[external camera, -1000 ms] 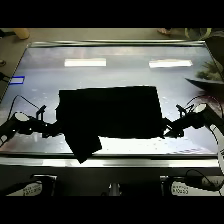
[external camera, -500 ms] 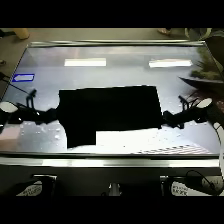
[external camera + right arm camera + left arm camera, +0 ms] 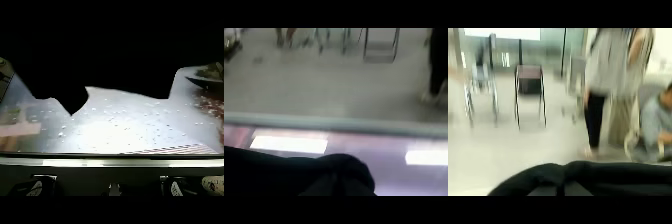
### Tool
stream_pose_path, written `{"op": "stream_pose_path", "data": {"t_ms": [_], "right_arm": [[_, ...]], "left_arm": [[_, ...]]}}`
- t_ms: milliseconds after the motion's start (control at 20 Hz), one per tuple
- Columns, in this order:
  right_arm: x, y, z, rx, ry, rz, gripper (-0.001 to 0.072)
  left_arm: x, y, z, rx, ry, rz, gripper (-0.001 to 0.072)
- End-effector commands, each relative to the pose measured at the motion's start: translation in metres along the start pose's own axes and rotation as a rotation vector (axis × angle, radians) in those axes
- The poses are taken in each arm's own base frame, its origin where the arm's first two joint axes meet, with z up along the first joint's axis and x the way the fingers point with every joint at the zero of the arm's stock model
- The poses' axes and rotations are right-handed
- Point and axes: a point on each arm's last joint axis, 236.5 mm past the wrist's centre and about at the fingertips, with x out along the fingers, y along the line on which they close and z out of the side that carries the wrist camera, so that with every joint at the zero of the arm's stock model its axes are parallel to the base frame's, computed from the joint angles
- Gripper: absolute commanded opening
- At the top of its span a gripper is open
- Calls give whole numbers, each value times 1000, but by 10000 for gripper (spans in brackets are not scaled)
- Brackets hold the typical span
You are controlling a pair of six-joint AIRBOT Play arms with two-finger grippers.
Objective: Fold the shirts.
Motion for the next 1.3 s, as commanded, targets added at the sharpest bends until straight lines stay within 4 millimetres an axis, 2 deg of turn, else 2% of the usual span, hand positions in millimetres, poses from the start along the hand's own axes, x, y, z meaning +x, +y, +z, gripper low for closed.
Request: {"op": "stream_pose_path", "data": {"t_ms": [0,100,250,300,350,400,500,550,650,750,850,900,950,1050,1150,1250], "right_arm": [[-102,10,61,-74,-230,-129,14],[-97,0,40,-78,-134,-163,15],[-78,-12,10,-67,5,-178,15],[-67,-18,-6,-51,77,-180,15],[-52,-26,-32,-9,190,-183,15],[-36,-34,-63,27,321,-184,15],[2,-43,-143,126,647,-145,14],[22,-45,-188,173,802,-114,14],[58,-49,-278,198,1047,-101,14],[99,-40,-358,153,1161,-72,14],[151,-29,-414,119,1148,-48,15],[173,-29,-432,141,1129,-66,15],[195,-32,-445,189,1093,-98,15],[234,-41,-457,273,993,-160,15],[264,-46,-455,268,892,-160,15],[287,-52,-450,264,790,-164,16]], "left_arm": [[-72,-40,62,48,-181,3,24],[-68,-29,46,50,-113,43,23],[-53,-7,32,57,-52,101,24],[-44,2,17,52,8,116,24],[-32,11,-5,38,95,124,24],[-18,24,-36,17,213,135,24],[20,59,-114,-66,456,155,25],[42,74,-163,-153,577,158,24],[70,89,-268,-248,819,130,24],[87,93,-370,-313,1001,105,25],[101,95,-456,-363,1103,111,25],[108,97,-491,-383,1139,121,25],[115,100,-518,-393,1161,130,26],[135,109,-556,-411,1167,153,26],[160,118,-573,-443,1119,170,26],[187,128,-578,-466,1045,187,26]]}}
